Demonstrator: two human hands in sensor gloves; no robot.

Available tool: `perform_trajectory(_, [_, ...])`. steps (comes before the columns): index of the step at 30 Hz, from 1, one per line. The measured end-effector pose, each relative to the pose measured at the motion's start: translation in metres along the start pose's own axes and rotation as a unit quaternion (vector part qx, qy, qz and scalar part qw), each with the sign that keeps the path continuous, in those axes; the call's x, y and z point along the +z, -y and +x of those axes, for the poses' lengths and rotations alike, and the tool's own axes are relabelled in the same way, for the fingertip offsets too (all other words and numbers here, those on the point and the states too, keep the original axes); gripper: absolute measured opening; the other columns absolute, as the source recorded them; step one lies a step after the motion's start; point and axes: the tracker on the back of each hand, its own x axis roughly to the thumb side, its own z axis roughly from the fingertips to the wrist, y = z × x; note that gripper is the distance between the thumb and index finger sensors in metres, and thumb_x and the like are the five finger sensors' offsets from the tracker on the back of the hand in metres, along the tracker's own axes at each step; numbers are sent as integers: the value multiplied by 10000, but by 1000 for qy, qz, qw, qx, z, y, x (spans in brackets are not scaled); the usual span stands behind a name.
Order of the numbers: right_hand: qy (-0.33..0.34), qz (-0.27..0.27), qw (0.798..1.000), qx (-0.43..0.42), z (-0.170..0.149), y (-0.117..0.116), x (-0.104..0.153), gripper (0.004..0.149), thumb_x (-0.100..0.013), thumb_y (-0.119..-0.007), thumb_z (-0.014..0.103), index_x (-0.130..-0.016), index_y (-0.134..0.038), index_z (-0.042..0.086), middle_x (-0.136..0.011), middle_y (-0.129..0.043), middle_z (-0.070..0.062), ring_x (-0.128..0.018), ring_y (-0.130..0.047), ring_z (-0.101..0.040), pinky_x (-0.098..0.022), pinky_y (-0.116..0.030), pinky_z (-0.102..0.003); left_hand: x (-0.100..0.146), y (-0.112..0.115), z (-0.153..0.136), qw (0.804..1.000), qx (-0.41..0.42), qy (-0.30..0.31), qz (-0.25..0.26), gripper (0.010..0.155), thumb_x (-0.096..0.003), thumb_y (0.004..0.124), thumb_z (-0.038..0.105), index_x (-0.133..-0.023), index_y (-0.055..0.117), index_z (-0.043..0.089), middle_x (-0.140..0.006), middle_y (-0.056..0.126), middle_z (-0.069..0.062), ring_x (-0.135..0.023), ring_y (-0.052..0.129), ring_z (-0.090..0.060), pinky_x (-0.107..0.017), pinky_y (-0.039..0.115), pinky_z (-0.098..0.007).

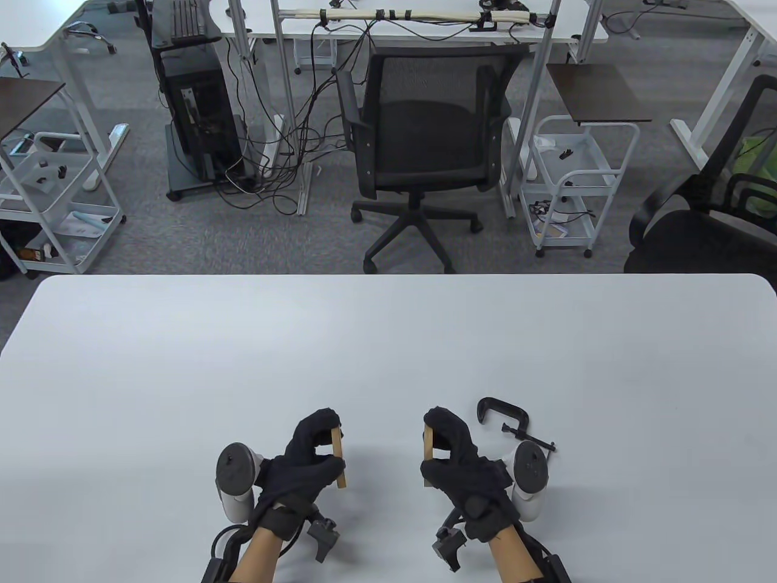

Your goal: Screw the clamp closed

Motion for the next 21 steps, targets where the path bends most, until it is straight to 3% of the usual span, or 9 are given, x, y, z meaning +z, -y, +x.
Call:
perform_trajectory(5, [-16, 11, 1000, -14, -6, -15, 0, 877, -458, -895, 561, -1111, -378, 290, -1149, -302, -204, -881, -466, -608, -495, -682, -664, -2, 25, -2, 999, 11, 2, -33, 858, -432, 900, 660, -1112, 476, 355, -1152, 441, -262, -983, 540, -555, -547, 786, -658])
perform_trajectory(13, [-66, 46, 996, -40, -15, -33, -3, 951, -473, -877, 561, -1095, -260, 192, -1120, -242, -231, -873, -513, -615, -505, -712, -629, -10, 46, -3, 997, 4, -4, -79, 851, -447, 898, 641, -1122, 463, 358, -1178, 409, -249, -1007, 500, -555, -577, 754, -674])
perform_trajectory(16, [-92, 60, 992, -60, -19, -39, -4, 930, -480, -847, 573, -1079, -276, 149, -1104, -244, -244, -866, -541, -611, -515, -724, -603, -11, 50, -3, 996, -17, -2, -84, 844, -460, 877, 644, -1129, 444, 368, -1186, 389, -248, -1013, 479, -551, -589, 748, -664])
perform_trajectory(18, [-94, 34, 992, -75, -22, -37, -3, 911, -469, -852, 576, -1068, -338, 121, -1095, -293, -257, -855, -577, -610, -499, -746, -594, -10, 51, -4, 996, -15, -5, -89, 851, -463, 863, 635, -1144, 435, 357, -1197, 374, -250, -1020, 460, -544, -607, 735, -647])
perform_trajectory(21, [-102, 41, 990, -89, -24, -37, -3, 890, -477, -852, 562, -1059, -359, 103, -1087, -298, -262, -861, -568, -618, -507, -741, -603, -10, 57, -1, 993, -40, 2, -115, 943, -437, 850, 670, -1164, 348, 337, -1218, 303, -233, -1031, 367, -524, -657, 669, -634])
